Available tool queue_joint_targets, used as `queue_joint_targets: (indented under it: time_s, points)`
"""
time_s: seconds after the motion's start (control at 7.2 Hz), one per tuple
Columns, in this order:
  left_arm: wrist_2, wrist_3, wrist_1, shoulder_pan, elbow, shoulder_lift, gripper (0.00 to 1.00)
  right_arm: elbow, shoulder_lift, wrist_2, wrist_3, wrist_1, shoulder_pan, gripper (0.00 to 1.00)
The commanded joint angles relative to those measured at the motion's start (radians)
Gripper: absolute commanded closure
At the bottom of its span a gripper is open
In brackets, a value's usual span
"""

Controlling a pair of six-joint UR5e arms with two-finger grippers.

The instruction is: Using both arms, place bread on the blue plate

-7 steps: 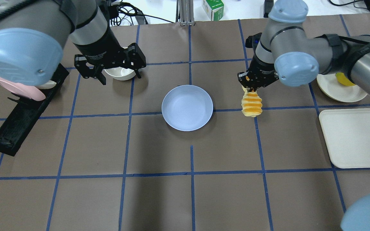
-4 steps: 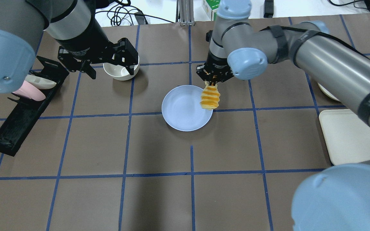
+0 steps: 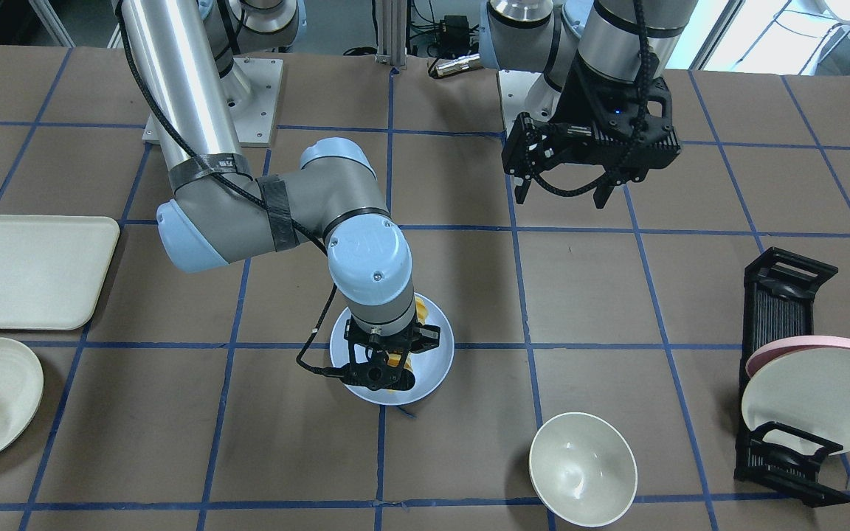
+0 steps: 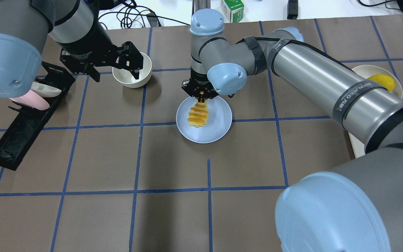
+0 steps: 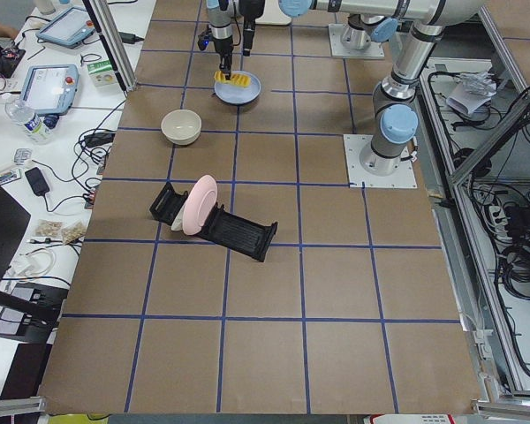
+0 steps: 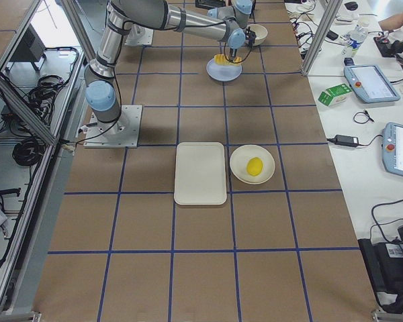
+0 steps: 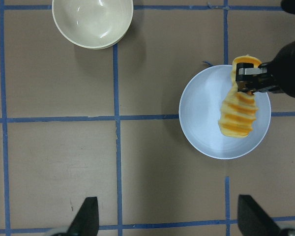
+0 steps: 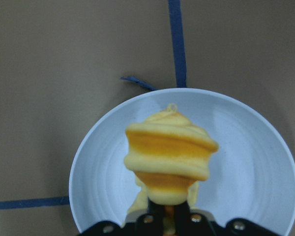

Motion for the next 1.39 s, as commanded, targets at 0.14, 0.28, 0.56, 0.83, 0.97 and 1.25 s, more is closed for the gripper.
queue_joint_targets:
  time_s: [0.14,0.28,0.56,0.83,0.97,1.25]
  points:
    - [-0.003,0.04,0.013,0.011,-0.005,-0.01,0.0,0.016,0.003,-0.028,-0.004,-0.012,0.004,0.19]
    - [-0.019,0.075,0.016,0.013,-0.007,0.015,0.0,0.037,0.005,-0.052,-0.022,-0.006,0.003,0.03]
    - [-0.056,0.08,0.077,0.016,-0.016,0.016,0.0,0.028,-0.005,-0.053,-0.022,-0.004,-0.012,0.0]
    - [-0.045,0.085,0.078,0.016,0.003,0.015,0.0,-0.031,-0.081,-0.056,-0.145,0.121,-0.099,0.0]
    - [-0.03,0.083,0.07,0.016,0.006,0.007,0.0,-0.065,-0.153,-0.079,-0.259,0.271,-0.19,0.0]
    - [-0.001,0.085,0.024,0.027,0.006,0.016,0.01,-0.055,-0.324,-0.14,-0.469,0.422,-0.303,0.0]
